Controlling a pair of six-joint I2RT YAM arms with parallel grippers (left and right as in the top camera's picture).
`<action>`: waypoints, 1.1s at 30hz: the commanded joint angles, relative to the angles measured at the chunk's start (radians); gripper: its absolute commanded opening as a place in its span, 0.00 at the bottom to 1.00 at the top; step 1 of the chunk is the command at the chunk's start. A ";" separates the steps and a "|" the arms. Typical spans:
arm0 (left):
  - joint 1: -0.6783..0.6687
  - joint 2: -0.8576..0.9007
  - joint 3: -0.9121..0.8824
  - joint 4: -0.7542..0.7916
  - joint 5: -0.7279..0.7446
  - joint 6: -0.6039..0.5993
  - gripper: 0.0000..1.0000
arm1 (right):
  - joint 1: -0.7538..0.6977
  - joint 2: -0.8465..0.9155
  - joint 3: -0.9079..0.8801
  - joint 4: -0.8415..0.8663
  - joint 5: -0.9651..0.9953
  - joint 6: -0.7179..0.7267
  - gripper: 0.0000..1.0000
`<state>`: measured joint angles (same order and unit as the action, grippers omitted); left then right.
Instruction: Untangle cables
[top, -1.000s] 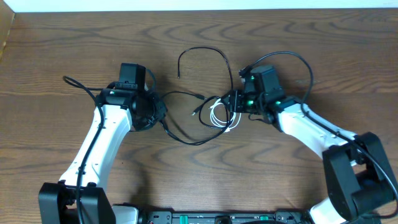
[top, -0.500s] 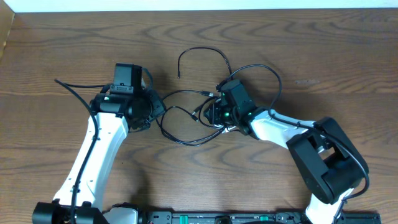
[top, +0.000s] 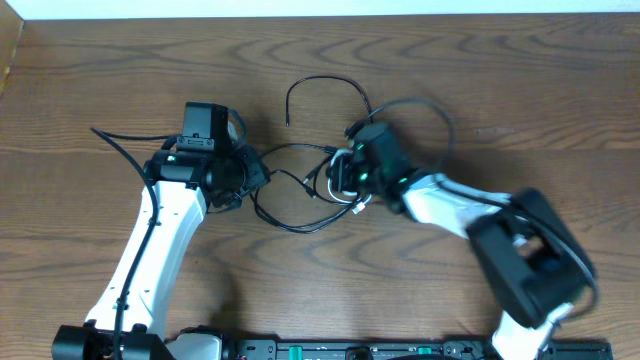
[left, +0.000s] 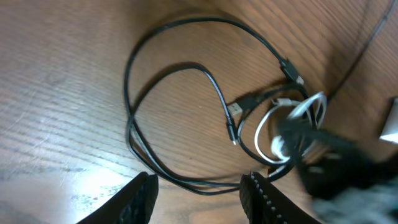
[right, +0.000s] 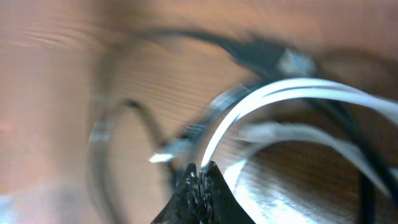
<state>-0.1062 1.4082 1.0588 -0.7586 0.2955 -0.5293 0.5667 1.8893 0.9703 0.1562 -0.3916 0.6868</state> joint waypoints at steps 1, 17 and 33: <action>0.004 -0.006 0.006 -0.002 0.093 0.092 0.47 | -0.116 -0.218 0.027 0.020 -0.293 -0.014 0.01; -0.078 -0.006 0.006 0.196 0.423 0.177 0.49 | -0.256 -0.399 0.027 -0.156 -0.265 -0.012 0.01; -0.072 -0.005 0.006 0.183 0.137 0.060 0.49 | -0.178 0.138 0.671 -0.609 0.080 -0.382 0.50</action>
<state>-0.1833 1.4078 1.0588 -0.5701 0.4664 -0.4526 0.3721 1.9404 1.3697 -0.3565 -0.3756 0.4438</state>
